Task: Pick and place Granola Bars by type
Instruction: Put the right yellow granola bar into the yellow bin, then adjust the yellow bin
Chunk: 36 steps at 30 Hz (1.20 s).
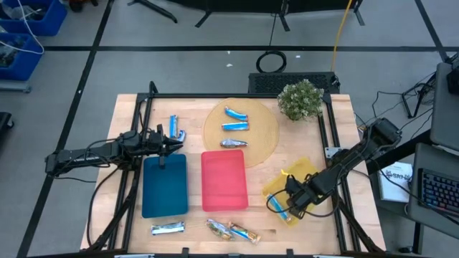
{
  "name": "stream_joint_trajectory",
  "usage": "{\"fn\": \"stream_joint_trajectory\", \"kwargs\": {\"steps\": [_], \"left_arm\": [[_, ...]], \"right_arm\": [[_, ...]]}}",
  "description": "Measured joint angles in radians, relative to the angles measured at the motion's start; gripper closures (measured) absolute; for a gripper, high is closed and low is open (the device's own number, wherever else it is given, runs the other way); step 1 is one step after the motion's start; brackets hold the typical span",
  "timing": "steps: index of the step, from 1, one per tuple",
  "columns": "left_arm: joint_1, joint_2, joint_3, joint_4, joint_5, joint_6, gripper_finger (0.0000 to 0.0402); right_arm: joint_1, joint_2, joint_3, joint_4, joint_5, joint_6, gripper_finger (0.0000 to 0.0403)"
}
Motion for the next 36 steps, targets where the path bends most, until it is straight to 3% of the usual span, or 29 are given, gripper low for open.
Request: {"fn": "stream_joint_trajectory", "kwargs": {"steps": [8, 12, 16, 19, 24, 36], "left_arm": [[0.000, 0.000, 0.000, 0.000, 0.000, 0.000, 0.0339], [0.000, 0.000, 0.000, 0.000, 0.000, 0.000, 0.0339], [0.000, 0.000, 0.000, 0.000, 0.000, 0.000, 0.0339], [0.000, 0.000, 0.000, 0.000, 0.000, 0.000, 0.0339], [0.000, 0.000, 0.000, 0.000, 0.000, 0.000, 0.0339], [0.000, 0.000, 0.000, 0.000, 0.000, 0.000, 0.0339]], "right_arm": [[0.000, -0.124, 0.000, 0.001, 0.016, 0.069, 0.0287], [-0.001, -0.182, 0.000, -0.097, 0.147, 0.068, 0.0305], [-0.043, -0.196, -0.040, -0.174, 0.182, 0.055, 0.0351], [-0.097, -0.195, -0.120, -0.093, 0.178, 0.009, 0.0394], [-0.203, -0.199, -0.254, 0.096, 0.148, -0.070, 0.0401], [-0.392, -0.198, -0.283, 0.059, 0.290, -0.249, 0.0403]]}}
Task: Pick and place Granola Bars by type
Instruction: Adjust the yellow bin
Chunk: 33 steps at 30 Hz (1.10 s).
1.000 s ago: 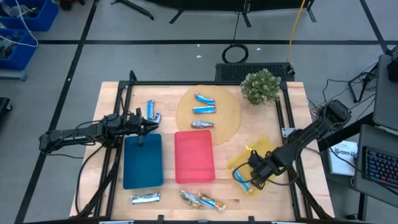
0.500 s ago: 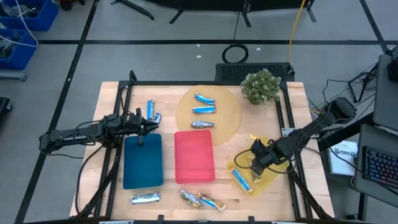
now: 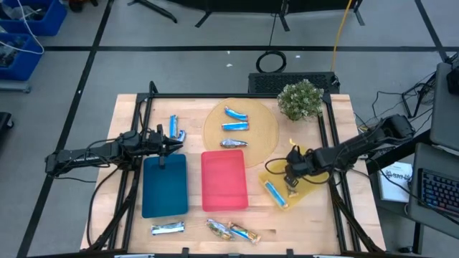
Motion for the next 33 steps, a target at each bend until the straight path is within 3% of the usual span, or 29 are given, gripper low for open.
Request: {"fn": "stream_joint_trajectory", "kwargs": {"steps": [8, 13, 17, 21, 29, 33], "left_arm": [[0.000, 0.000, 0.000, 0.000, 0.000, 0.000, 0.0339], [0.000, 0.000, 0.000, 0.000, 0.000, 0.000, 0.0339], [0.000, 0.000, 0.000, 0.000, 0.000, 0.000, 0.0339], [0.000, 0.000, 0.000, 0.000, 0.000, 0.000, 0.0339], [0.000, 0.000, 0.000, 0.000, 0.000, 0.000, 0.0339], [0.000, 0.000, 0.000, 0.000, 0.000, 0.000, 0.0339]], "right_arm": [[-0.024, 0.002, 0.000, 0.086, -0.162, -0.205, 0.0403], [-0.030, 0.002, -0.001, -0.069, -0.360, -0.170, 0.0403], [-0.020, 0.003, -0.001, -0.226, -0.430, -0.138, 0.0403], [-0.019, 0.003, -0.002, -0.311, -0.410, -0.080, 0.0403], [-0.032, 0.044, -0.002, -0.311, -0.212, 0.057, 0.0403], [-0.039, 0.056, -0.002, -0.271, -0.150, 0.028, 0.0403]]}}
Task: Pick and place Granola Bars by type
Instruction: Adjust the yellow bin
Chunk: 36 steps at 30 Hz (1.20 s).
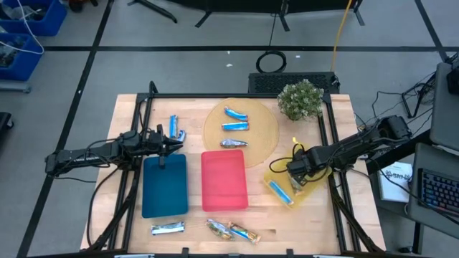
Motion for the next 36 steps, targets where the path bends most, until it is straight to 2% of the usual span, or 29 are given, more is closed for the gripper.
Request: {"fn": "stream_joint_trajectory", "kwargs": {"steps": [4, 10, 15, 19, 24, 30, 36], "left_arm": [[0.000, 0.000, 0.000, 0.000, 0.000, 0.000, 0.0339], [0.000, 0.000, 0.000, 0.000, 0.000, 0.000, 0.0339], [0.000, 0.000, 0.000, 0.000, 0.000, 0.000, 0.0339], [0.000, 0.000, 0.000, 0.000, 0.000, 0.000, 0.0339], [0.000, 0.000, 0.000, 0.000, 0.000, 0.000, 0.0339], [0.000, 0.000, 0.000, 0.000, 0.000, 0.000, 0.0339], [0.000, 0.000, 0.000, 0.000, 0.000, 0.000, 0.0339]], "right_arm": [[0.000, -0.001, 0.010, 0.026, 0.008, -0.025, 0.0403], [0.000, -0.002, 0.046, 0.101, 0.012, -0.189, 0.0403], [0.002, -0.001, 0.078, 0.144, -0.006, -0.266, 0.0403], [0.003, -0.001, 0.080, 0.199, -0.102, -0.337, 0.0403], [0.022, 0.000, 0.079, 0.195, -0.199, -0.354, 0.0403], [0.029, -0.017, 0.079, 0.208, -0.189, -0.333, 0.0401], [0.040, -0.098, 0.146, 0.269, -0.164, -0.307, 0.0369]]}}
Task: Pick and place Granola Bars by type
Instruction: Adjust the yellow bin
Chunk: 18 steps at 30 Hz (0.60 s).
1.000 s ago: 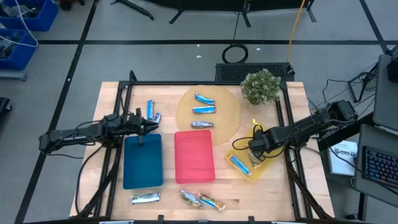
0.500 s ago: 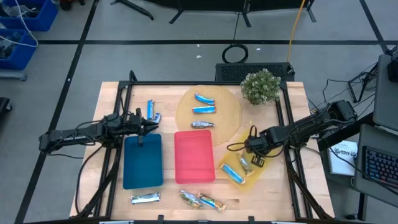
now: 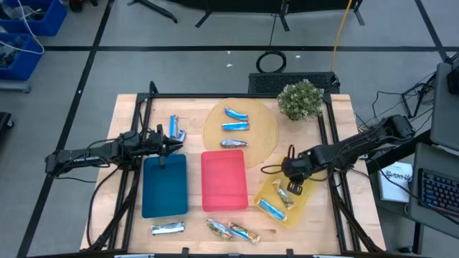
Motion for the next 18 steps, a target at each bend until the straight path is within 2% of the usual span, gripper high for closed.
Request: {"fn": "stream_joint_trajectory", "kwargs": {"steps": [5, 8, 12, 18], "left_arm": [[0.000, 0.000, 0.000, 0.000, 0.000, 0.000, 0.0339], [0.000, 0.000, 0.000, 0.000, 0.000, 0.000, 0.0339], [0.000, 0.000, 0.000, 0.000, 0.000, 0.000, 0.0339], [0.000, 0.000, 0.000, 0.000, 0.000, 0.000, 0.0339]], "right_arm": [[0.042, -0.076, 0.089, 0.126, 0.088, -0.067, 0.0349], [0.090, -0.098, 0.096, 0.356, 0.117, -0.125, 0.0345], [0.166, -0.048, 0.103, 0.618, 0.131, -0.211, 0.0344], [0.259, 0.141, 0.243, 0.537, 0.184, -0.234, 0.0362]]}}
